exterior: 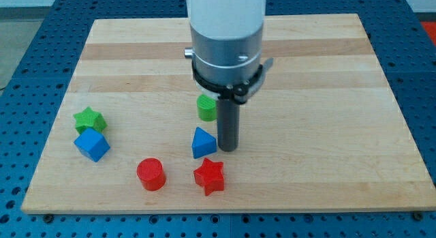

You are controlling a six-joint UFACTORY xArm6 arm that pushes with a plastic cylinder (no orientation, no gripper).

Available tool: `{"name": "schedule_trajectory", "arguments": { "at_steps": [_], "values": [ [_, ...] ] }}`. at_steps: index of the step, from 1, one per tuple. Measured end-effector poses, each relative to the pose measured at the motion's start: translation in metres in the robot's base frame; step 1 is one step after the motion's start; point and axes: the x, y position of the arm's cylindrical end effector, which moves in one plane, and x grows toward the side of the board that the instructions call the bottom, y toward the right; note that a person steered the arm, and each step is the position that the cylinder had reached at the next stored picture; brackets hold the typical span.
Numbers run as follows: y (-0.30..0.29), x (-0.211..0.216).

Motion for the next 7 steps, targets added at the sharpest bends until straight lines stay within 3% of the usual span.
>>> {"name": "schedule_trajectory", "arguments": {
  "at_steps": [3,4,5,6,7],
  "values": [
    [-0.063,0.002],
    [-0.012,-0.013],
    [-0.040,-0.042],
    [-0.120,-0.033],
    [-0.132,-0.008]
  ]
}}
